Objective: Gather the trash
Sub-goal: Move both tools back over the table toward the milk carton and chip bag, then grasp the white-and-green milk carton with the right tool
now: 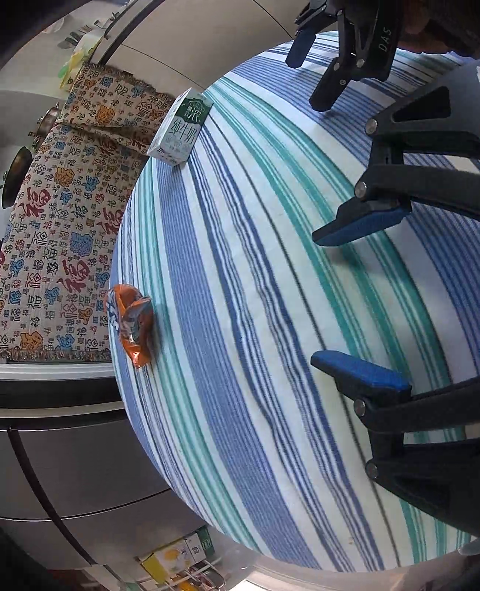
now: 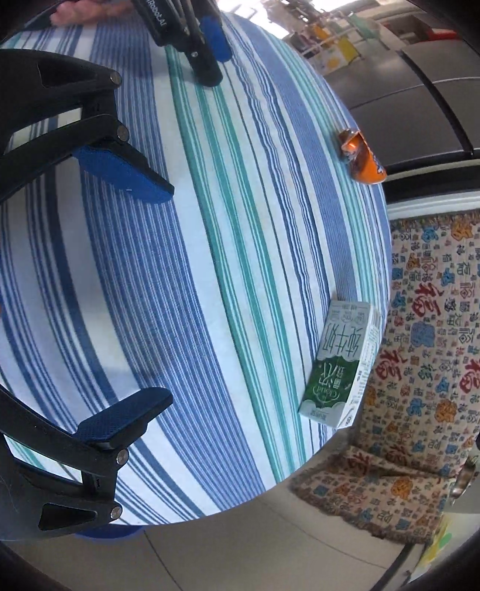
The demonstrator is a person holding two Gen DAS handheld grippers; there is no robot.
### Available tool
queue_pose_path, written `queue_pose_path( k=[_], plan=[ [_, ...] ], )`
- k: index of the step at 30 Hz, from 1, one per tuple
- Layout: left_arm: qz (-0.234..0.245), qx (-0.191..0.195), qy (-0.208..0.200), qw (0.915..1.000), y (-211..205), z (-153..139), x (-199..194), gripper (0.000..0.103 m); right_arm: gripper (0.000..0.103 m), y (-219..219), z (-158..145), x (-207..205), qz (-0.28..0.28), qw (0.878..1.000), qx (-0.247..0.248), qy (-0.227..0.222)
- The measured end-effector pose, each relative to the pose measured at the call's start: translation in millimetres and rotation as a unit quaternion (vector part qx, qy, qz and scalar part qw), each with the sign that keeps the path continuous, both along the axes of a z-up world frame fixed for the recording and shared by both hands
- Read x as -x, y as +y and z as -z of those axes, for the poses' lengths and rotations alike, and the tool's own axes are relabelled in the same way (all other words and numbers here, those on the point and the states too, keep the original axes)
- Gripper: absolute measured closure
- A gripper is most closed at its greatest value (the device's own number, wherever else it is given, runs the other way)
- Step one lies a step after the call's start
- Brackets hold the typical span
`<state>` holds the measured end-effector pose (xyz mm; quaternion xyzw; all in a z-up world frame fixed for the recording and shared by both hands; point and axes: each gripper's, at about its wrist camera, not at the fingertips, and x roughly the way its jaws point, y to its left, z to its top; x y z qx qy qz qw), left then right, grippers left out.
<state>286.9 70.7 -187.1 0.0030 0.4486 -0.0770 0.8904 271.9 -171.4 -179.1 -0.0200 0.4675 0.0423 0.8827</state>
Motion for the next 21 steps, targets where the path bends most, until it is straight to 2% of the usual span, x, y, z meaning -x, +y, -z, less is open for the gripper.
queue_pose_path(
  k=[5,8,10,14,17,21],
  plan=[
    [0.0,-0.012,0.003,0.9999,-3,1,-23,0.042,0.002,-3,6,-5,0.005,1.0,-0.007,-0.004],
    [0.004,-0.035,-0.004,0.9994,-7,4,-35,0.04,0.0,-6,6,-5,0.007,1.0,-0.009,-0.006],
    [0.004,-0.035,-0.009,0.9993,-7,6,-41,0.03,0.0,-6,6,-5,0.007,1.0,-0.008,-0.007],
    [0.004,-0.037,-0.012,0.9993,-6,8,-53,0.017,0.0,-6,6,-5,0.005,1.0,-0.009,-0.008],
    [0.012,-0.038,-0.007,0.9992,-5,9,-63,0.01,0.001,-16,6,-12,0.003,1.0,-0.008,-0.009],
    [0.017,-0.038,-0.005,0.9991,-4,10,-70,0.008,0.0,-58,10,-48,0.014,1.0,-0.007,-0.001]
  ],
)
